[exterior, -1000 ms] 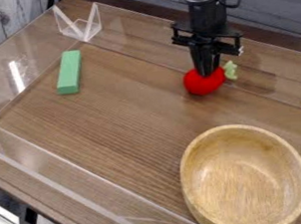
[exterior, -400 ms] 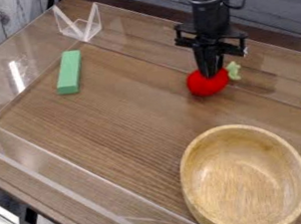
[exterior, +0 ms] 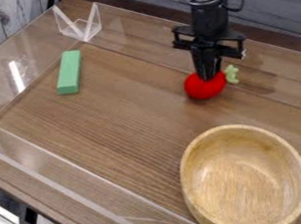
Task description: Move the red object to the right side of the table
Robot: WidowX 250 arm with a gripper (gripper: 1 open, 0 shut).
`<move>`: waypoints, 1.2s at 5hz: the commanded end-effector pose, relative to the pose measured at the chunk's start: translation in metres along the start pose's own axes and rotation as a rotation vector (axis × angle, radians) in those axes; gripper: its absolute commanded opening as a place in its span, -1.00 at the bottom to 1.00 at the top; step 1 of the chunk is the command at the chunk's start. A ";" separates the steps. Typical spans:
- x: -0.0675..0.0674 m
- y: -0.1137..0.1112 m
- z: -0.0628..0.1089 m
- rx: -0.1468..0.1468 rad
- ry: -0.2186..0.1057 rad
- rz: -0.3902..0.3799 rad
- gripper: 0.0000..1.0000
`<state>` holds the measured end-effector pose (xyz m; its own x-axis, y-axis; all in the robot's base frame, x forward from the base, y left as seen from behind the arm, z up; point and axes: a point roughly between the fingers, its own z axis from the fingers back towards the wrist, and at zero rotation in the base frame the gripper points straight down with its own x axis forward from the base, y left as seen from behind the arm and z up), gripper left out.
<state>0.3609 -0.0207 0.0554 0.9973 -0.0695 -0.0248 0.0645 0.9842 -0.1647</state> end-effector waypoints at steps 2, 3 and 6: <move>0.015 -0.018 0.021 0.008 -0.079 0.020 -1.00; 0.016 -0.022 0.017 0.010 -0.073 0.033 -1.00; 0.013 0.007 0.004 0.007 -0.034 -0.006 1.00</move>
<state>0.3685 -0.0195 0.0445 0.9966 -0.0756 -0.0316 0.0695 0.9843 -0.1623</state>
